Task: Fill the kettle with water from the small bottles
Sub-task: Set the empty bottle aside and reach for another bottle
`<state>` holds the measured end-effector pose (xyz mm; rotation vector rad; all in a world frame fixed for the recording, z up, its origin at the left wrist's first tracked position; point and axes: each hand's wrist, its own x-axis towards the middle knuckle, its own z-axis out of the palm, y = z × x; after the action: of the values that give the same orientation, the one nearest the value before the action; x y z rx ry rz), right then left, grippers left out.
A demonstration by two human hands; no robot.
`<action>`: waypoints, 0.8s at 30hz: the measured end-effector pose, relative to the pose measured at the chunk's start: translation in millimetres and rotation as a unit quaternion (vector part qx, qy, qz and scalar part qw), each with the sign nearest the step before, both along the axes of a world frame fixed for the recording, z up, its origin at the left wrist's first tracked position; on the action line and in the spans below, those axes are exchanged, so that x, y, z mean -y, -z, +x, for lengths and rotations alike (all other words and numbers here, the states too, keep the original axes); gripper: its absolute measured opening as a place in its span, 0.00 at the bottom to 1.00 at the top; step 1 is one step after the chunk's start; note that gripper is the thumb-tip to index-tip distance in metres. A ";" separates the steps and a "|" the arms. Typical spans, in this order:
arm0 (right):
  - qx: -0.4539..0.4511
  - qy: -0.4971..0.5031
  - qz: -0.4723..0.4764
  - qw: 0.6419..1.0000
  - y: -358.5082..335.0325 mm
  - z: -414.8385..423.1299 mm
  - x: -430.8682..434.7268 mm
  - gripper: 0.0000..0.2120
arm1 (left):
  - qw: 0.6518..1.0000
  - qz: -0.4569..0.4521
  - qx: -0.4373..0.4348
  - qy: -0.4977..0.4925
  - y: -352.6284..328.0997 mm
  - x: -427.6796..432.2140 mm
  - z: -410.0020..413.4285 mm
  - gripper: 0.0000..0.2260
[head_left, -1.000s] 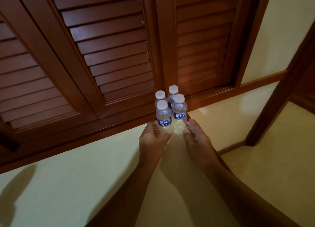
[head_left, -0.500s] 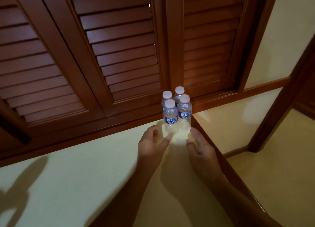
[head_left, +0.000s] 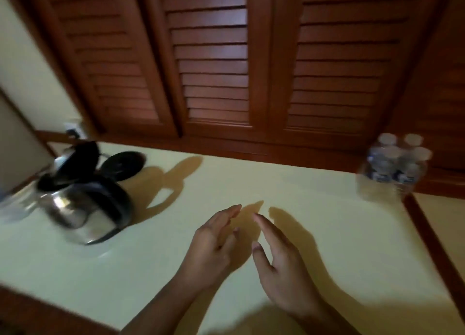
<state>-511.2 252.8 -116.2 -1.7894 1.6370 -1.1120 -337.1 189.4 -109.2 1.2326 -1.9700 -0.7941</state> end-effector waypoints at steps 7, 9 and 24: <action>0.014 -0.160 -0.023 0.987 -7.3 122.6 14.9 0.25 | 0.989 -0.024 0.013 -0.148 -9.6 -41.3 138.0 0.21; 0.024 -0.200 -0.025 0.979 -8.2 161.5 15.6 0.25 | 0.983 -0.026 0.012 -0.183 -12.2 -54.2 177.4 0.21; -0.024 -0.234 -0.032 0.971 8.6 430.1 59.1 0.24 | 0.959 -0.061 0.049 -0.273 -17.1 -39.9 439.9 0.19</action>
<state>-81.1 193.7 -124.8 -2.1112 1.1206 -0.9141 102.8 229.3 -92.2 1.6561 -1.5965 -0.3327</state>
